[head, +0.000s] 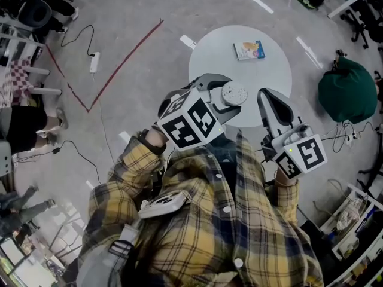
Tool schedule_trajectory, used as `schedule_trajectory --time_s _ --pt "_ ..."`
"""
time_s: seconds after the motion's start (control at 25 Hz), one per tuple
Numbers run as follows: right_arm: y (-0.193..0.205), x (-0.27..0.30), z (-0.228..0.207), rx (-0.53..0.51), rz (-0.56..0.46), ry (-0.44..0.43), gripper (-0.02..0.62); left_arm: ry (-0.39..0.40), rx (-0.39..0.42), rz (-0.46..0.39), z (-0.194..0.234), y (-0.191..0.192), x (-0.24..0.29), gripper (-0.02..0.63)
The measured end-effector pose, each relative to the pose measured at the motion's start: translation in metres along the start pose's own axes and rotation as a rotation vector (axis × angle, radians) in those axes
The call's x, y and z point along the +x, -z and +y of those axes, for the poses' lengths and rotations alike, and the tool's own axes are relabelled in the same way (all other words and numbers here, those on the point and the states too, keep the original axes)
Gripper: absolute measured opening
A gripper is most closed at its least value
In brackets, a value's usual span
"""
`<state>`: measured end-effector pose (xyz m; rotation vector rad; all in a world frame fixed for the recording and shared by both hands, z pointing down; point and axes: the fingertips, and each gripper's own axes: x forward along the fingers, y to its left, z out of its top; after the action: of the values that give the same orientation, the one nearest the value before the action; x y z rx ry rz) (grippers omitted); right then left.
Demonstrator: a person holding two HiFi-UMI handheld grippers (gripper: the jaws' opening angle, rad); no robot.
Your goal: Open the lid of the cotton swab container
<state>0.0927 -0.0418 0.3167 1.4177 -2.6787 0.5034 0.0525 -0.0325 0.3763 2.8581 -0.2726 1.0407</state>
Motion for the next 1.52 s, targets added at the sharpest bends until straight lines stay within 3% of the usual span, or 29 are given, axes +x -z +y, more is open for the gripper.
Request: schedule_trajectory --time_s 1.52 --pt "0.002 -0.001 0.001 -0.032 0.015 0.005 0.016 0.000 -0.004 0.009 -0.009 0.007 0.000 0.267"
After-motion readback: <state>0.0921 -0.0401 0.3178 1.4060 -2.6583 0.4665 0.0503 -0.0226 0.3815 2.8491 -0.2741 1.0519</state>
